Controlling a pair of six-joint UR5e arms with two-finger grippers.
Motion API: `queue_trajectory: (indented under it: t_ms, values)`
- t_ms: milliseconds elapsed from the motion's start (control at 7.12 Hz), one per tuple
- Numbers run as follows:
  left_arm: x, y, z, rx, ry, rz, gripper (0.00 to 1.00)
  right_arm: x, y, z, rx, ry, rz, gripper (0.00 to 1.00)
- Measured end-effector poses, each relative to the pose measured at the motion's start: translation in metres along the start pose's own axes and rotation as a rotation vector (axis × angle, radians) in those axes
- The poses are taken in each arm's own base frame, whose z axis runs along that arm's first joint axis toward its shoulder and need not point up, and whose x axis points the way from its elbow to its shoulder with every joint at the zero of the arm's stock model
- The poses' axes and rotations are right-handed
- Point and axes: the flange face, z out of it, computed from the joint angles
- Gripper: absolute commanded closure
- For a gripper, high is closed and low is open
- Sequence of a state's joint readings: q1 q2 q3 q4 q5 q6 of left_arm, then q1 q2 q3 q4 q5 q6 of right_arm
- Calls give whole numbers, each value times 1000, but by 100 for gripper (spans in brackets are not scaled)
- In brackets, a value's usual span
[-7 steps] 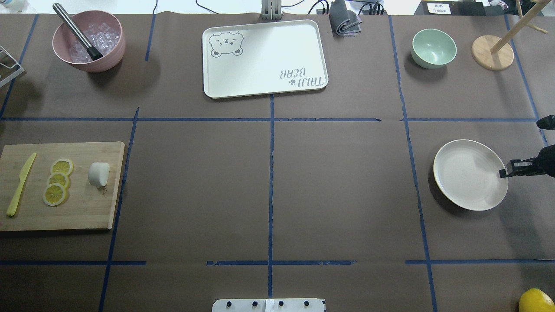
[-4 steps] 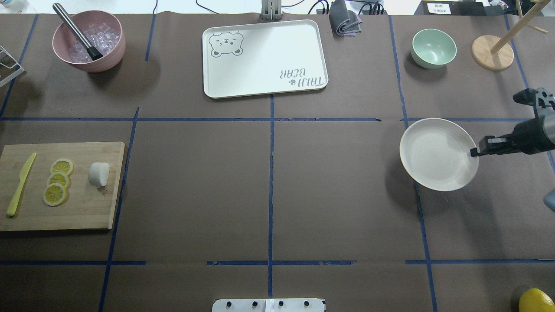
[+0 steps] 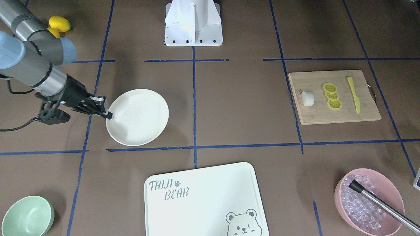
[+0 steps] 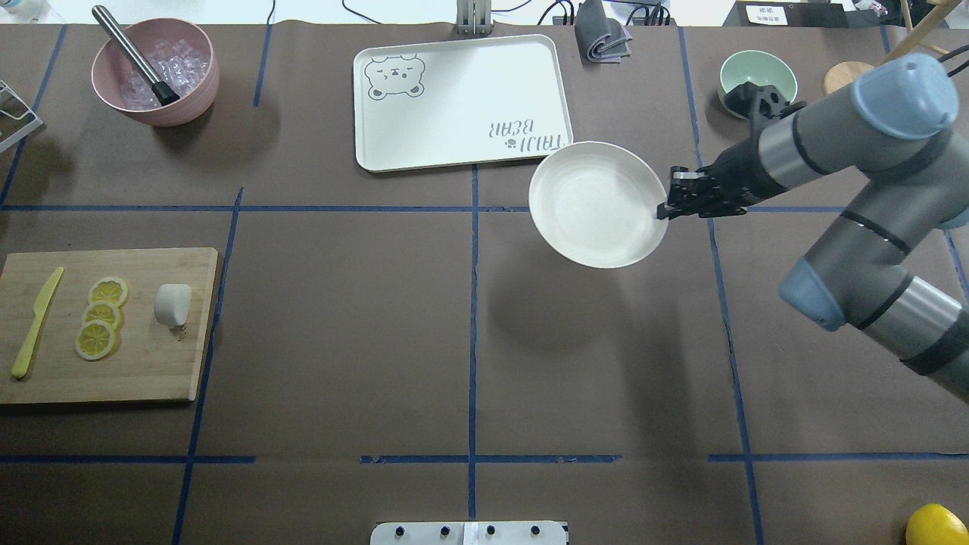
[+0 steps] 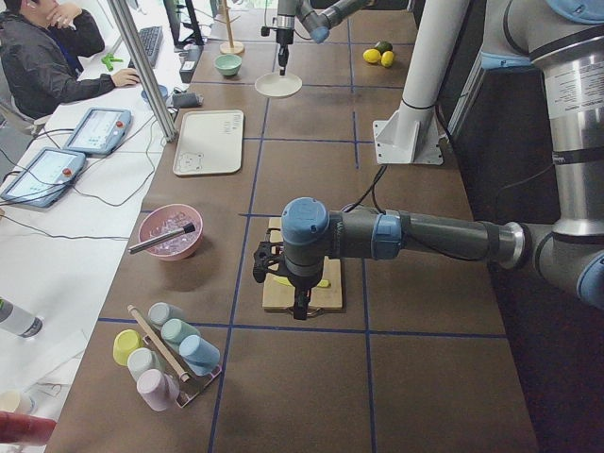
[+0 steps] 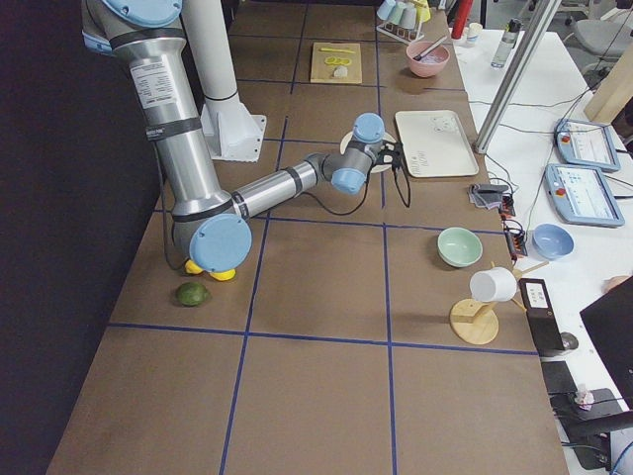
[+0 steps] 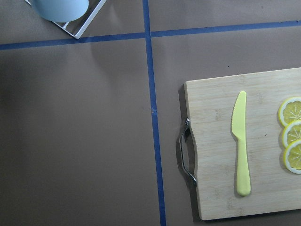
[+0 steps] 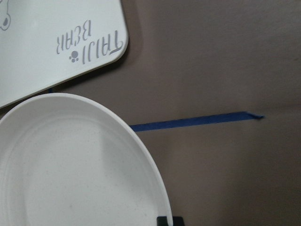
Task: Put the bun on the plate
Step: 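Slide the white plate with the right gripper toward the table center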
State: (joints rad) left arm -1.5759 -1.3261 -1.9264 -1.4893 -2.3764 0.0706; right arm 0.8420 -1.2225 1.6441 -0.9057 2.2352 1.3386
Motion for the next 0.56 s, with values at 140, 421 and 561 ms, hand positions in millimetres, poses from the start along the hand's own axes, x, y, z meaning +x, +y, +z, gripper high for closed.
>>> queue_trajectory:
  t_ms: [140, 421, 561]
  values:
    - [1, 0, 0, 1, 1, 1, 0, -46, 24, 36, 18, 24, 14, 99]
    - [1, -1, -1, 2, 2, 2, 0, -123, 80, 96, 58, 95, 26, 97]
    - [1, -1, -1, 2, 3, 2, 0, -137, 103, 114, 60, 115, 26, 88]
